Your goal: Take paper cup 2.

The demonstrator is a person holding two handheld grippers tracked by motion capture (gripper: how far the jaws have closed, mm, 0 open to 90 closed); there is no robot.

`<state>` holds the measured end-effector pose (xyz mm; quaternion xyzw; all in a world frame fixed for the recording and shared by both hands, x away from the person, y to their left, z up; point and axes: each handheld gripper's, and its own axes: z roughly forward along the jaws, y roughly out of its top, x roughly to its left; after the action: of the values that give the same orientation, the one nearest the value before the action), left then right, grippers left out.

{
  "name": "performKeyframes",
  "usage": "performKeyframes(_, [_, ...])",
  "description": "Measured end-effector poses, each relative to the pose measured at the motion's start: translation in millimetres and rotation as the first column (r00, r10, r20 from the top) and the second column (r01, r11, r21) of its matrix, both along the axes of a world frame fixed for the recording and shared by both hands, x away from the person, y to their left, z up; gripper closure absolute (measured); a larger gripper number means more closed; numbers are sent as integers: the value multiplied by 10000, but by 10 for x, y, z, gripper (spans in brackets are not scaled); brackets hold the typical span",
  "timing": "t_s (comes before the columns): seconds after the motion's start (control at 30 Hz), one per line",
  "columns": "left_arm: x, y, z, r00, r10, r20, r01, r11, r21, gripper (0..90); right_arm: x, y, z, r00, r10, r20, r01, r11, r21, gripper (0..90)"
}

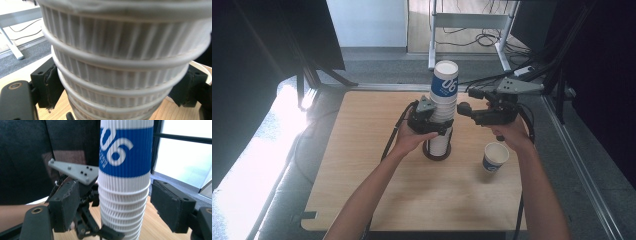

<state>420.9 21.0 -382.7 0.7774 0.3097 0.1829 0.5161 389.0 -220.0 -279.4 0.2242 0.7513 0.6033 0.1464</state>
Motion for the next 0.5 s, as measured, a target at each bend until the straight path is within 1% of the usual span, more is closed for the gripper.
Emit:
performKeyframes(0.07, [0, -2, 1, 10000, 5, -11, -5, 10000, -4, 132, 25, 10, 38, 10000, -3, 26, 3, 10000, 61, 235])
performKeyframes(0.23, [-4, -3, 7, 10000, 3, -37, -3, 10000, 38, 132, 54, 65, 120, 9999, 69, 89, -69, 10000, 42, 231])
performKeyframes(0.5, [-10, -9, 11, 10000, -21, -42, 21, 10000, 72, 132, 102, 171, 177, 9998, 140, 126, -140, 9999, 2, 217])
